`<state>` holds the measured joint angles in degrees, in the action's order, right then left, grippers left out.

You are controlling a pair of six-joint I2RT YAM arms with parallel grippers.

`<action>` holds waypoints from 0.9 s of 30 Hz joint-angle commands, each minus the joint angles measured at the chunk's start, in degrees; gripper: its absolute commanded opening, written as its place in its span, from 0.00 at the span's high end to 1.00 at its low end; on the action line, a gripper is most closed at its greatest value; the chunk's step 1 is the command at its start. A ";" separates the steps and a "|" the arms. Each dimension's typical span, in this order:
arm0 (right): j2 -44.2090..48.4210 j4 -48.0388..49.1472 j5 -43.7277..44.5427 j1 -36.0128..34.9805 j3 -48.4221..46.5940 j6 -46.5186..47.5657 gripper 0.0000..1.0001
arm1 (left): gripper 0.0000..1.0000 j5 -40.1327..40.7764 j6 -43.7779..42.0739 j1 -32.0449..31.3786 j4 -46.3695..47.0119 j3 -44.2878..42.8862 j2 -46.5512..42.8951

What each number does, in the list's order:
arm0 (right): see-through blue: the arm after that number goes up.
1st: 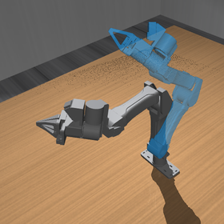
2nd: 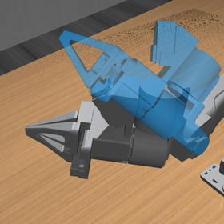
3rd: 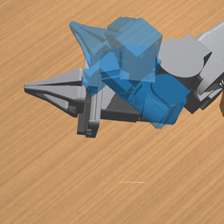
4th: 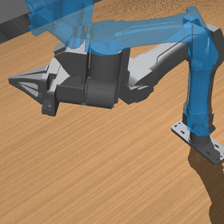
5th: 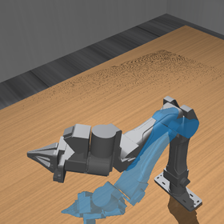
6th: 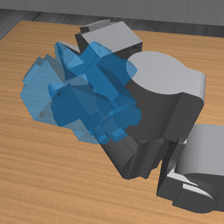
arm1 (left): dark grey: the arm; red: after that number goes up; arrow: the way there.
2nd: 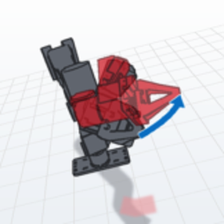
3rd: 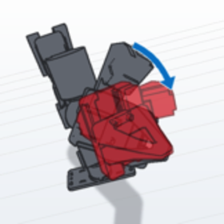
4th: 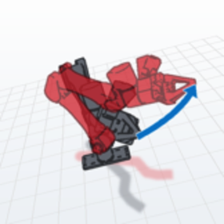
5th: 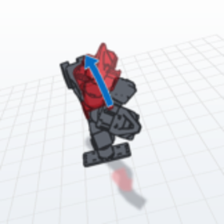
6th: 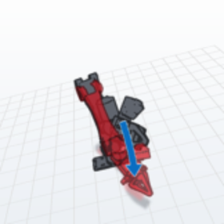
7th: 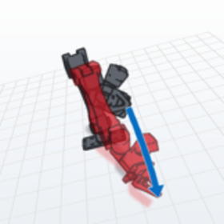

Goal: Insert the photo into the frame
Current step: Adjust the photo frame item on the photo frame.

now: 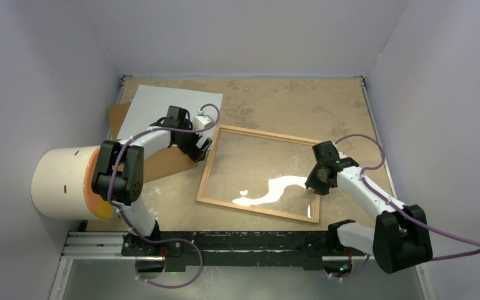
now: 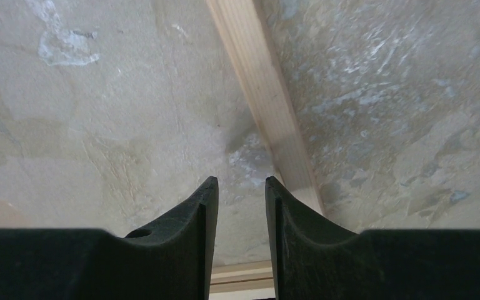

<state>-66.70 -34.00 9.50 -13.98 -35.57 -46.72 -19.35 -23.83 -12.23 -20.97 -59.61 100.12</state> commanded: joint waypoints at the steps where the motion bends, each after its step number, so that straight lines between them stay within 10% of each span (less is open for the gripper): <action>1: -3.14 -4.35 1.80 -2.39 0.95 -2.38 0.63 | 0.00 -4.29 0.33 0.28 -5.66 2.22 -0.01; 27: -7.60 -5.02 8.64 -3.25 -1.34 -9.22 0.60 | 0.00 -6.58 -0.82 1.42 -5.47 2.83 -0.36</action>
<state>-72.77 -38.15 15.44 -17.37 -38.52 -53.45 -22.31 -25.02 -10.94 -20.86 -59.16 99.83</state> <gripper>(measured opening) 0.408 0.996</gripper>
